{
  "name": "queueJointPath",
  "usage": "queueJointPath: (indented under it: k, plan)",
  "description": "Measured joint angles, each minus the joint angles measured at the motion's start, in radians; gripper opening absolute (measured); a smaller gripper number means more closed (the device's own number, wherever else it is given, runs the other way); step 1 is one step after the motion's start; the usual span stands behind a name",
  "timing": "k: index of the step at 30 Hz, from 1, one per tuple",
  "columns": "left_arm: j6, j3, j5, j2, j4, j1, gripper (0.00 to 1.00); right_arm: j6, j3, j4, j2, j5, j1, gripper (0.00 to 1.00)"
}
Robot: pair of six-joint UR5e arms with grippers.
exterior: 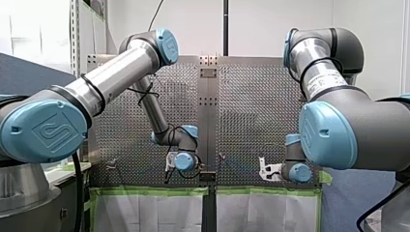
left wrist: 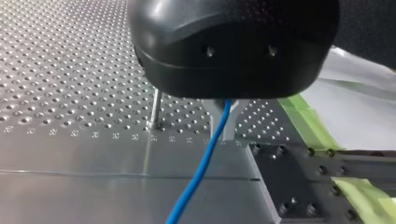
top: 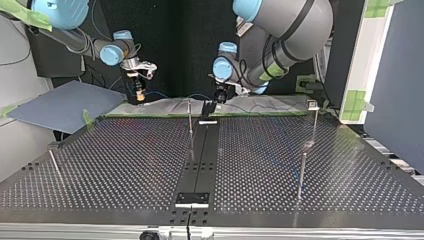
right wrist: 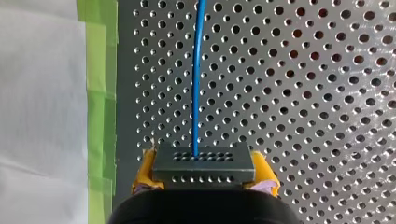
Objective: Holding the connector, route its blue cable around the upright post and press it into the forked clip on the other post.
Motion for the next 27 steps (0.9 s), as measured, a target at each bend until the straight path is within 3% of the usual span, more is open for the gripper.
queueJointPath:
  k: [11, 27]
  plan:
    - [-0.003, 0.007, 0.02, 0.0, 0.0, 0.004, 0.0, 0.001, -0.01, 0.007, 0.001, 0.025, -0.004, 0.0]
    - [0.0, 0.072, 0.017, 0.0, -0.052, 0.008, 0.0, 0.019, -0.026, 0.016, 0.004, 0.063, -0.011, 0.0]
